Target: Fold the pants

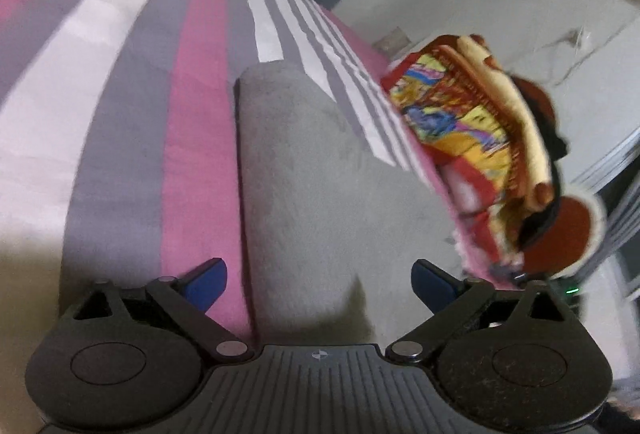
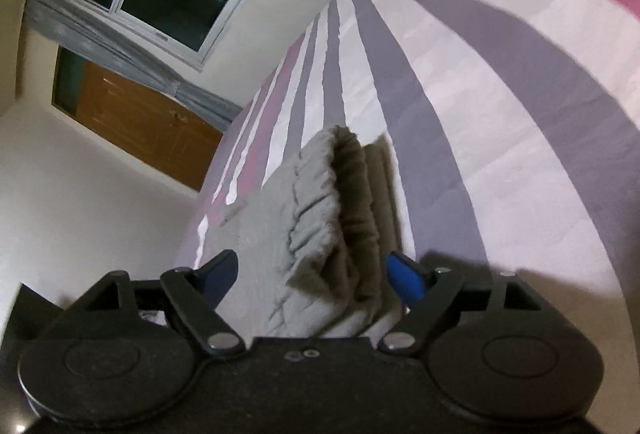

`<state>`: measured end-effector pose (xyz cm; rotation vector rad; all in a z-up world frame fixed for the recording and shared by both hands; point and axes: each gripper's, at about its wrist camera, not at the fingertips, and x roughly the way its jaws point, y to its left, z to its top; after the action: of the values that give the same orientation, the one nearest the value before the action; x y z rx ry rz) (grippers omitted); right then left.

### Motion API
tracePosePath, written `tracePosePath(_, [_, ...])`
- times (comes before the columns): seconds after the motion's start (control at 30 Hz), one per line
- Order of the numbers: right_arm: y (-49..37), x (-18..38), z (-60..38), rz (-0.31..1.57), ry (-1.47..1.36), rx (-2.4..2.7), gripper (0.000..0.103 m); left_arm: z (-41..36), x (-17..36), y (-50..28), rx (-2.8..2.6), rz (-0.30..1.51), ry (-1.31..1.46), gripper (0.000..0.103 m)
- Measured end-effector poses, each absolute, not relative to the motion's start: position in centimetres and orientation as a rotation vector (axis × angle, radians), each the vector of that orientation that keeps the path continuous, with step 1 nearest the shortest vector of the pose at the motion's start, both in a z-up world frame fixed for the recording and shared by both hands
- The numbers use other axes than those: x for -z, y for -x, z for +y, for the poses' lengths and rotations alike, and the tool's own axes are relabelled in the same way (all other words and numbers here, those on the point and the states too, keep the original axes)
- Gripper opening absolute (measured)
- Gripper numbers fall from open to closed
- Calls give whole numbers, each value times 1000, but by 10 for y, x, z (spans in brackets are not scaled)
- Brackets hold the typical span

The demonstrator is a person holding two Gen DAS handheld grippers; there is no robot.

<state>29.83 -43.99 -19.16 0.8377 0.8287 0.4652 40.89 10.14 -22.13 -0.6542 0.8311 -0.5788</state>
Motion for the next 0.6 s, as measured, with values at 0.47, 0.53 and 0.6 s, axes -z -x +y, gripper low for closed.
tracePosePath(0.47, [-317,211,-442,880,-844,-585,77,90,255,-447,800,886,727,65])
tracePosePath(0.53, [-318,211,-440,877,-838,-583,75,90,256,-451,808,880,740,61])
tracePosePath(0.6, [-324,212,-440,884,-818,-562,70,89,259,-456,817,879,756,55])
